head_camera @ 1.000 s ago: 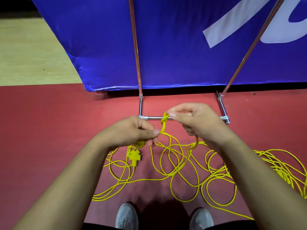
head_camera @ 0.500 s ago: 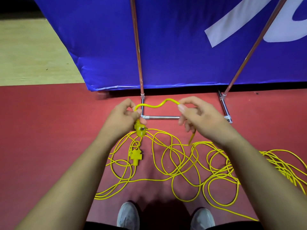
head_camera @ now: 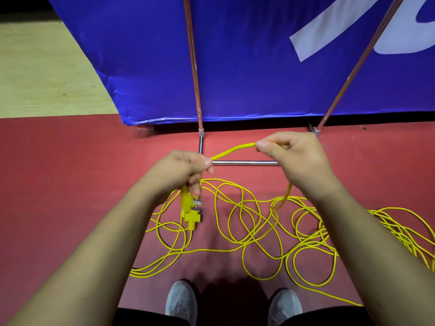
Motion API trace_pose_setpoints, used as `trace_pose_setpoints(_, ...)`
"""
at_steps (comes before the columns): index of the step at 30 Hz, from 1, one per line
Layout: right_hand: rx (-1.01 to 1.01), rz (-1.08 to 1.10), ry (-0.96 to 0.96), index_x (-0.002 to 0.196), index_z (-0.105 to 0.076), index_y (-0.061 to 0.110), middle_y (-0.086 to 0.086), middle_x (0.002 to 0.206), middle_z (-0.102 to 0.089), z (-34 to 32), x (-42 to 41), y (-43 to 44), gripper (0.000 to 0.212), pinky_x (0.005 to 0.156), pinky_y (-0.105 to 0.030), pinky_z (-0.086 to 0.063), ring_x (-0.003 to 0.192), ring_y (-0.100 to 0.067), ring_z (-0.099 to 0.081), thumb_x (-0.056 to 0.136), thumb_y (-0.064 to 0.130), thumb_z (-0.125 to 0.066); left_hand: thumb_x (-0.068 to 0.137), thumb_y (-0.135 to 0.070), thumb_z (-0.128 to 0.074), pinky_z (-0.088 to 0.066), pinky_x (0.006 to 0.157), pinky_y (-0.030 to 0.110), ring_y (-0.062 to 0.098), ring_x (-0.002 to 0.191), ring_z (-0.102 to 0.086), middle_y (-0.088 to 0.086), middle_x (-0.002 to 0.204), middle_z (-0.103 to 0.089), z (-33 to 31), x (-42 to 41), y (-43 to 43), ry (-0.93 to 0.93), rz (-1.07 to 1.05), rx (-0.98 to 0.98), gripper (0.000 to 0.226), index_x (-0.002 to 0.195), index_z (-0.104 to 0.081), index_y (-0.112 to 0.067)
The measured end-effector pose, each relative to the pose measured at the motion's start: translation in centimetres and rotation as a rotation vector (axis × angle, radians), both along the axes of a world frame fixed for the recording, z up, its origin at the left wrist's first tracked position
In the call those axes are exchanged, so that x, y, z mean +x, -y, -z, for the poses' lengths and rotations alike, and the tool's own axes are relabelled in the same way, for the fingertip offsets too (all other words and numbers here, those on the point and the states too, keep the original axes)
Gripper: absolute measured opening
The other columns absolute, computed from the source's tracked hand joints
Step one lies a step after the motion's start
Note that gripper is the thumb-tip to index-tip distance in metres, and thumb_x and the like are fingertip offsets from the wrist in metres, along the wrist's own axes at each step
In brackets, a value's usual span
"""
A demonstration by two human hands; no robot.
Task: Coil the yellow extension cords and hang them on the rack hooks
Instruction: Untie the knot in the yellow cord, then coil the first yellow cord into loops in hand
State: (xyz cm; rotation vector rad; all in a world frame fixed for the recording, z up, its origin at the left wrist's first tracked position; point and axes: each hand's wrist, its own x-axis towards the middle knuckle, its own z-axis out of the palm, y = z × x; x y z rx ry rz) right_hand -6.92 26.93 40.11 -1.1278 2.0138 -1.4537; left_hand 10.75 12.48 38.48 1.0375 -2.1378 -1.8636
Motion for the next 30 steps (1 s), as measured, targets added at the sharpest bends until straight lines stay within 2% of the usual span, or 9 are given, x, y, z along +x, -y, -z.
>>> trace_pose_setpoints(2, -0.004, 0.081, -0.063, 0.08, -0.074, 0.016, 0.015, 0.07, -0.069, 0.1, 0.1, 0.3, 0.011, 0.066, -0.009, -0.042, 0.067, 0.007, -0.06, 0.088, 0.021, -0.07, 0.096, -0.021, -0.054, -0.031, 0.047, 0.025, 0.018, 0.035, -0.038, -0.005, 0.038, -0.034, 0.3, -0.6, 0.2, 0.01, -0.142, -0.135, 0.026, 0.073, -0.063, -0.013)
trace_pose_setpoints(5, -0.013, 0.086, -0.052, 0.082, -0.074, 0.013, 0.017, 0.066, -0.066, -0.3, -0.7, 0.1, 0.011, 0.063, -0.007, -0.039, 0.063, 0.007, -0.057, 0.089, 0.019, -0.067, 0.096, -0.031, -0.054, -0.027, 0.041, 0.02, 0.013, 0.038, -0.029, -0.003, 0.046, -0.031, -0.7, -0.3, -0.4, -0.027, -0.017, -0.126, 0.031, 0.074, -0.069, -0.014)
trace_pose_setpoints(8, -0.006, 0.016, -0.093, 0.085, -0.072, 0.012, 0.023, 0.055, -0.059, -0.7, -1.3, -0.7, 0.009, 0.056, -0.006, -0.034, 0.055, 0.007, -0.052, 0.091, 0.014, -0.065, 0.092, -0.036, -0.052, -0.035, 0.043, 0.021, 0.016, 0.042, -0.046, 0.004, 0.051, -0.036, -1.3, 1.3, -0.3, 0.006, 0.262, 0.137, 0.036, 0.072, -0.072, -0.014)
trace_pose_setpoints(11, -0.018, -0.034, -0.126, 0.084, -0.072, 0.013, 0.02, 0.06, -0.061, -0.6, -0.9, -0.7, 0.008, 0.058, -0.008, -0.034, 0.058, 0.005, -0.051, 0.09, 0.014, -0.066, 0.09, -0.029, -0.056, -0.051, 0.051, 0.024, 0.022, 0.059, -0.068, 0.013, 0.069, -0.062, -0.9, 2.0, -0.4, 0.09, 0.464, 0.262, 0.028, 0.086, -0.064, -0.003)
trace_pose_setpoints(14, -0.044, -0.041, -0.095, 0.085, -0.072, 0.011, 0.025, 0.055, -0.058, -0.7, -0.6, -0.2, 0.007, 0.056, -0.006, -0.033, 0.055, 0.004, -0.051, 0.089, 0.014, -0.068, 0.09, -0.03, -0.054, -0.045, 0.042, 0.02, 0.017, 0.042, -0.059, 0.018, 0.091, -0.073, -0.9, 1.9, -0.6, 0.188, 0.543, 0.293, 0.03, 0.095, -0.058, -0.001)
trace_pose_setpoints(16, -0.046, -0.034, -0.056, 0.084, -0.073, 0.011, 0.02, 0.048, -0.053, -0.6, -0.8, -0.1, 0.007, 0.052, -0.009, -0.031, 0.049, 0.0, -0.045, 0.088, 0.015, -0.069, 0.091, -0.03, -0.053, -0.039, 0.038, 0.018, 0.015, 0.035, -0.05, 0.018, 0.075, -0.072, -1.1, 1.8, -0.7, 0.214, 0.566, 0.219, 0.029, 0.097, -0.064, -0.004)
trace_pose_setpoints(20, -0.035, 0.076, 0.037, 0.083, -0.074, 0.01, 0.011, 0.047, -0.053, 0.4, -2.4, -0.3, 0.006, 0.048, -0.012, -0.032, 0.044, -0.001, -0.041, 0.084, 0.015, -0.073, 0.096, -0.016, -0.049, -0.036, 0.037, 0.016, 0.016, 0.033, -0.046, 0.005, 0.045, -0.05, -1.4, 1.2, -0.7, -0.095, 0.239, 0.052, 0.024, 0.075, -0.057, -0.007)
trace_pose_setpoints(23, 0.034, 0.091, 0.104, 0.083, -0.073, 0.01, 0.002, 0.053, -0.056, 1.4, -3.3, -0.5, 0.004, 0.045, -0.018, -0.036, 0.043, -0.005, -0.043, 0.083, 0.014, -0.075, 0.097, -0.012, -0.043, -0.031, 0.037, 0.017, 0.014, 0.033, -0.042, -0.004, 0.042, -0.034, -1.9, 0.9, 0.1, -0.347, -0.065, 0.12, 0.024, 0.075, -0.05, -0.007)
trace_pose_setpoints(30, 0.151, 0.109, 0.098, 0.075, -0.065, 0.011, -0.008, 0.061, -0.057, 3.5, -5.1, -1.1, 0.014, 0.059, -0.031, -0.046, 0.053, -0.016, -0.053, 0.089, 0.011, -0.067, 0.1, -0.019, -0.039, -0.037, 0.042, 0.016, 0.01, 0.041, -0.04, -0.006, 0.048, -0.037, -2.5, 1.6, 1.4, -0.615, -0.322, 0.276, 0.026, 0.079, -0.051, -0.01)
